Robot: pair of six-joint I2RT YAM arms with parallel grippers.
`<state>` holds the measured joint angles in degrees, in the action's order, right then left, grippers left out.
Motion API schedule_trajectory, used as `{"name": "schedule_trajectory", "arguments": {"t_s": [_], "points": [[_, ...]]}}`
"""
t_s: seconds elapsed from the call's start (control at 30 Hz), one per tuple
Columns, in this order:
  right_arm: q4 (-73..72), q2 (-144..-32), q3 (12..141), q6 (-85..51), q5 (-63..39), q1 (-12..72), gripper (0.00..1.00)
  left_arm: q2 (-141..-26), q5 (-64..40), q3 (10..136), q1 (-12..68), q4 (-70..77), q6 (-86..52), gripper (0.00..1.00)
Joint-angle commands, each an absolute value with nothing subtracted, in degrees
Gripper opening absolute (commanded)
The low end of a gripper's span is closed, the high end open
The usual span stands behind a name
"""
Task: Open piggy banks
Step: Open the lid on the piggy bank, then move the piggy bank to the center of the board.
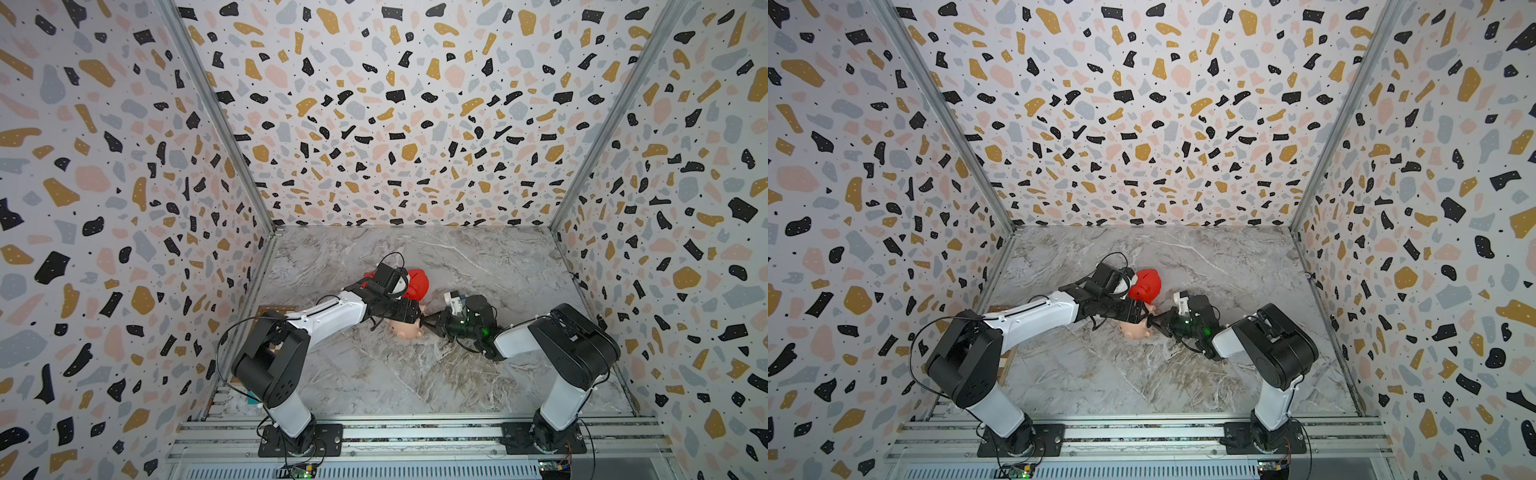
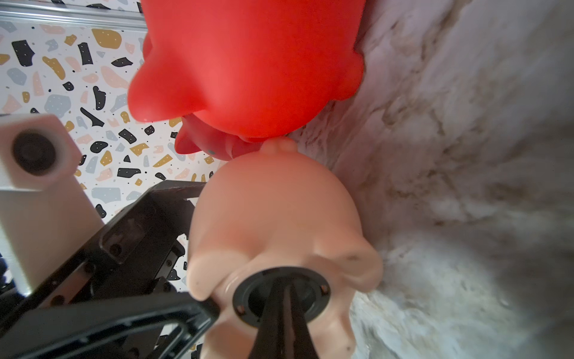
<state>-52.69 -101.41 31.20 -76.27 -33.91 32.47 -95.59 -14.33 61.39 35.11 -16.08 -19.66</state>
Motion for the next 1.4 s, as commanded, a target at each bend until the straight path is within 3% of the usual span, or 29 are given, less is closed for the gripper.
{"name": "schedule_trajectory", "arguments": {"t_s": [0.0,0.57,0.93,1.0,1.1,1.37], "points": [[-52.0,-101.0,29.8,-75.9,-31.9,29.2,0.0,-98.9,-16.3,59.2,35.8,-23.3,-17.9,0.88],[-49.0,-96.3,25.8,-72.4,-33.1,25.6,0.0,-99.4,-15.8,60.1,35.4,-24.2,-17.8,0.88],[-28.7,-87.8,31.2,-58.0,-28.9,24.4,0.0,-99.4,-16.0,61.1,35.3,-24.2,-18.4,0.88],[-24.2,-87.3,32.7,-54.7,-28.0,24.2,0.07,-99.3,-17.0,61.3,35.3,-23.9,-18.9,0.88],[-18.0,-86.2,34.0,-49.9,-26.1,23.9,0.31,-99.5,-20.1,60.9,35.3,-21.8,-20.5,0.88],[-10.1,-80.9,33.4,-42.8,-23.4,18.5,0.61,-99.8,-24.4,59.8,36.4,-11.2,-30.3,0.87]]}}
